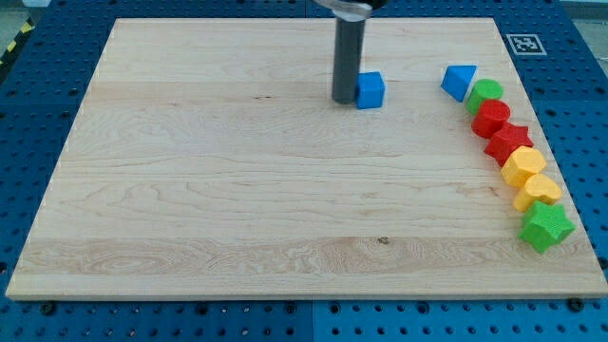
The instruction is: Move the blue cube towards top center
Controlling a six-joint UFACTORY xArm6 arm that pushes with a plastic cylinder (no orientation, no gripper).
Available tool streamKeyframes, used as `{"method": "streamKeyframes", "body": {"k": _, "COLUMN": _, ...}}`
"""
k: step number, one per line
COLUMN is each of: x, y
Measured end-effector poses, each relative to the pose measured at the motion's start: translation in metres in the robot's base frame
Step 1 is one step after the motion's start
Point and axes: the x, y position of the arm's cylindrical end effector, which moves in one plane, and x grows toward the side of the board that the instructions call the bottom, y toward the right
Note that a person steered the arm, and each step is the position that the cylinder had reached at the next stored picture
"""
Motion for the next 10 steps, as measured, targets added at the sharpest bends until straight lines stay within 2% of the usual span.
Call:
{"method": "streamKeyframes", "body": {"k": 6, "x": 0.026, "y": 0.017}}
{"method": "streamKeyframes", "body": {"k": 8, "x": 0.036, "y": 0.055}}
{"method": "streamKeyframes", "body": {"k": 10, "x": 0.023, "y": 0.056}}
